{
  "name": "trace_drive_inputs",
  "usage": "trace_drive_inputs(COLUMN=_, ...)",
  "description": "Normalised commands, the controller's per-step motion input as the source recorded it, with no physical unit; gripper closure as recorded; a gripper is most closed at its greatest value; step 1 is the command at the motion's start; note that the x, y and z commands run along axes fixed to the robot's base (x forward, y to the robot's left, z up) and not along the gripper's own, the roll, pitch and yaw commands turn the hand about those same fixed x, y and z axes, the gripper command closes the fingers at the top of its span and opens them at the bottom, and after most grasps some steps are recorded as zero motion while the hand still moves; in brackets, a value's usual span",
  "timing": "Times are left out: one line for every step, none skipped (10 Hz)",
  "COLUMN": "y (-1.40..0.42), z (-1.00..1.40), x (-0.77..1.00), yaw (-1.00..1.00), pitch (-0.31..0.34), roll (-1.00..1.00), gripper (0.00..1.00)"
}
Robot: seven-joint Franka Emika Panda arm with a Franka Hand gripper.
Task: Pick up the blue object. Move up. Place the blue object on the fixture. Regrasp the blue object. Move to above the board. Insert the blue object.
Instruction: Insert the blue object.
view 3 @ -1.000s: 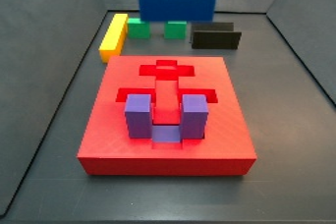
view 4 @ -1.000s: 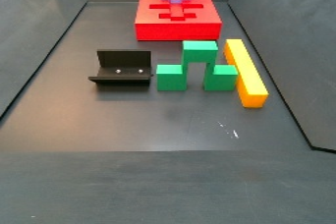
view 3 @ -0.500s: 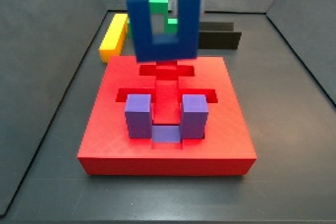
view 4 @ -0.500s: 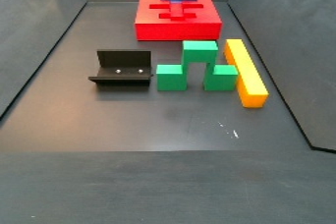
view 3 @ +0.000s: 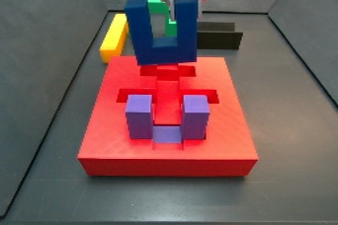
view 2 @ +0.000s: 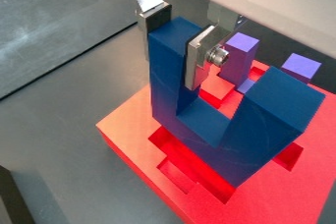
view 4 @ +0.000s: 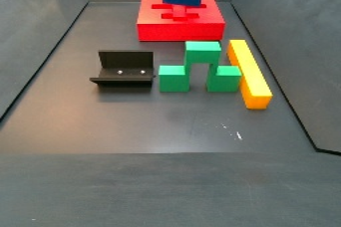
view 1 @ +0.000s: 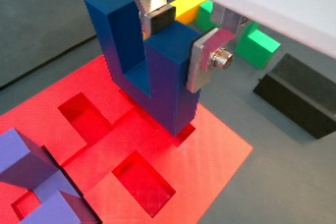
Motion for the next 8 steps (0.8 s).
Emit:
trace_drive_inputs(y=0.0, z=-0.26, x=0.0, yaw=0.0, pitch=-0.016, roll=0.08, gripper=1.0)
trace_drive_inputs(y=0.0, z=-0.23, x=0.18, yaw=0.04, pitch=0.0, roll=0.08, gripper=1.0)
trace_drive_inputs(y=0.11, z=-0.1, x=0.42, yaw=0.08, pitch=0.007, roll=0.05, gripper=1.0)
trace_drive_inputs(y=0.14, z=-0.06, x=0.52, yaw=0.13, pitch=0.041, roll=0.05, gripper=1.0)
trace_drive_inputs(y=0.13, z=-0.2, x=0.5, yaw=0.23, pitch=0.039, roll=0.0, gripper=1.0)
trace_drive_inputs(y=0.09, z=-0.35, x=0.38, yaw=0.25, pitch=0.019, roll=-0.02, gripper=1.0)
trace_drive_inputs(y=0.01, z=-0.45, x=0.06, yaw=0.18, pitch=0.0, roll=0.0, gripper=1.0)
trace_drive_inputs(y=0.0, z=-0.48, x=-0.15, yaw=0.03, pitch=0.0, roll=0.0, gripper=1.0)
